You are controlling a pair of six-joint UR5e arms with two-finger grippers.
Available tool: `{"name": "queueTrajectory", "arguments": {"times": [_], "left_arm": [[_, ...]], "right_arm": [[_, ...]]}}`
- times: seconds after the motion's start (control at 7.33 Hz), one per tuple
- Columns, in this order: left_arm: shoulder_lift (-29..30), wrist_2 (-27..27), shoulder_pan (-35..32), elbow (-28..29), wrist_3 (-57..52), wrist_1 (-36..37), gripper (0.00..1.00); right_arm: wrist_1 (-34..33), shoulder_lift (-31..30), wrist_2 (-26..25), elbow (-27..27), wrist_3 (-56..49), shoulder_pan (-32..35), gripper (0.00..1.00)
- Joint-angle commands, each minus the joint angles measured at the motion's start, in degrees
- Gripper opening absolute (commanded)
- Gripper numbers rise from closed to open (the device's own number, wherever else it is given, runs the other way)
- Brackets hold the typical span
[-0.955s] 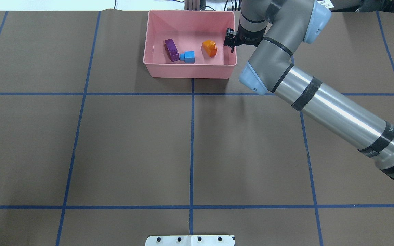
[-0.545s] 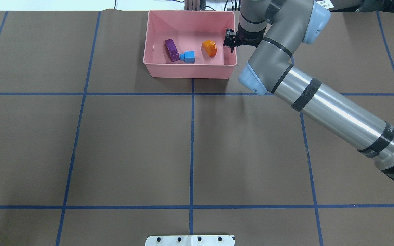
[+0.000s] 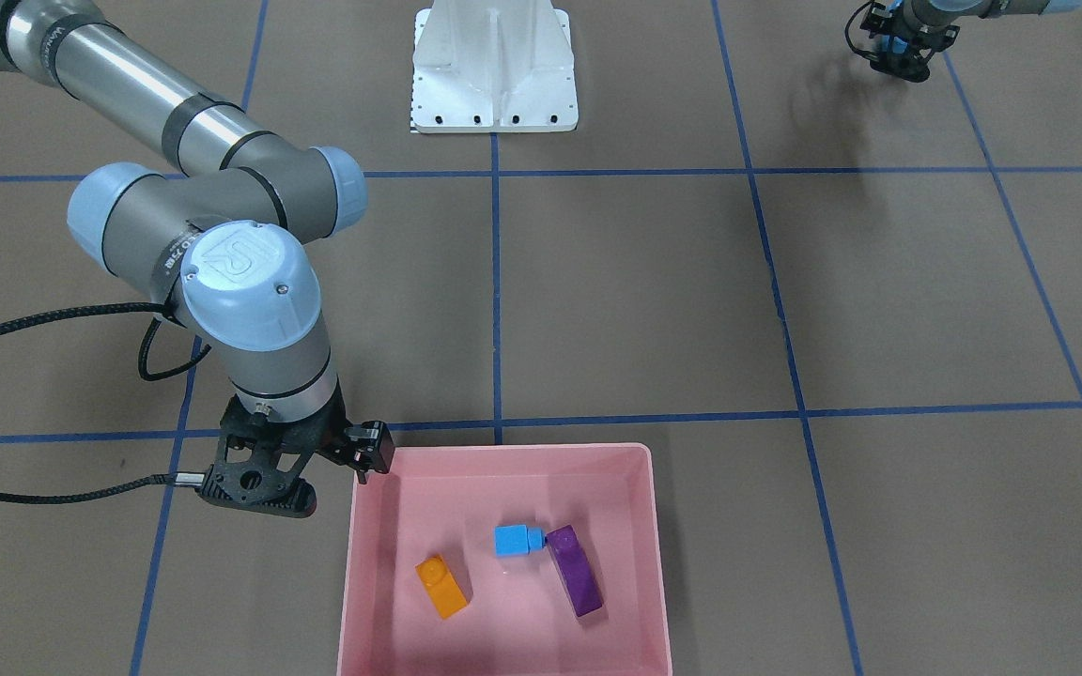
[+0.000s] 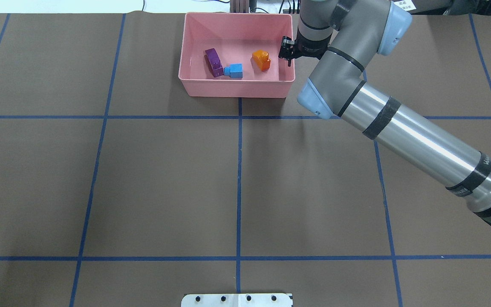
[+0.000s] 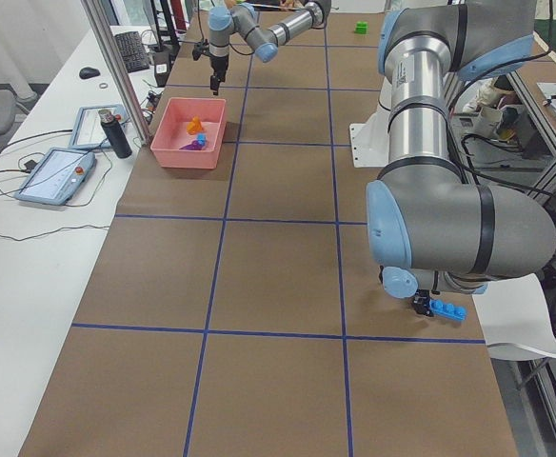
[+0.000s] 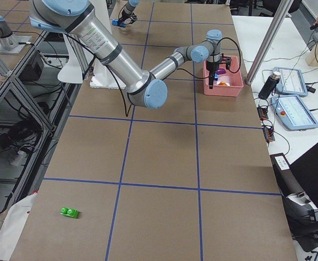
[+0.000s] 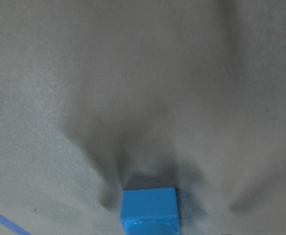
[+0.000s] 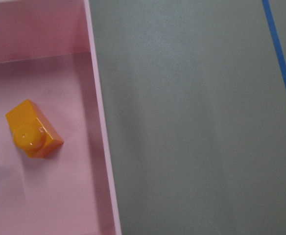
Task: Put all blocks into box
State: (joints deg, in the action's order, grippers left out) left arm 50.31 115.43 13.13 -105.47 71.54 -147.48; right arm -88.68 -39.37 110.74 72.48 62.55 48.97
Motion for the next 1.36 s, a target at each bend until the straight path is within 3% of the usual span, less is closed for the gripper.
{"name": "queueTrajectory", "arguments": {"times": [0.0,0.14,0.41,0.55,0.82,1.09,1.23], "left_arm": [[0.0,0.0,0.3,0.0,0.0,0.0,0.83],[0.0,0.0,0.7,0.0,0.0,0.0,0.82],[-0.1,-0.2,0.8,-0.1,0.1,0.0,0.11],[-0.2,-0.8,0.8,-0.2,0.0,0.0,0.0],[-0.9,-2.4,1.1,-1.9,0.0,0.0,0.0],[-9.3,-1.9,0.8,-12.0,0.1,-0.1,0.0],[-10.7,-2.4,-2.3,-15.7,1.0,-0.2,0.0]], "right_arm": [[0.0,-0.1,0.0,0.0,0.3,-0.2,1.0],[0.0,-0.1,0.0,0.0,0.4,-0.2,1.0],[0.0,0.1,0.0,0.0,0.4,-0.2,1.0],[0.0,0.1,0.0,0.0,0.5,-0.2,1.0],[0.0,0.2,0.0,0.1,0.4,-0.2,1.0],[0.0,0.3,0.1,0.1,-0.3,0.7,1.0],[0.0,0.2,0.5,0.2,-0.5,1.6,1.0]]}}
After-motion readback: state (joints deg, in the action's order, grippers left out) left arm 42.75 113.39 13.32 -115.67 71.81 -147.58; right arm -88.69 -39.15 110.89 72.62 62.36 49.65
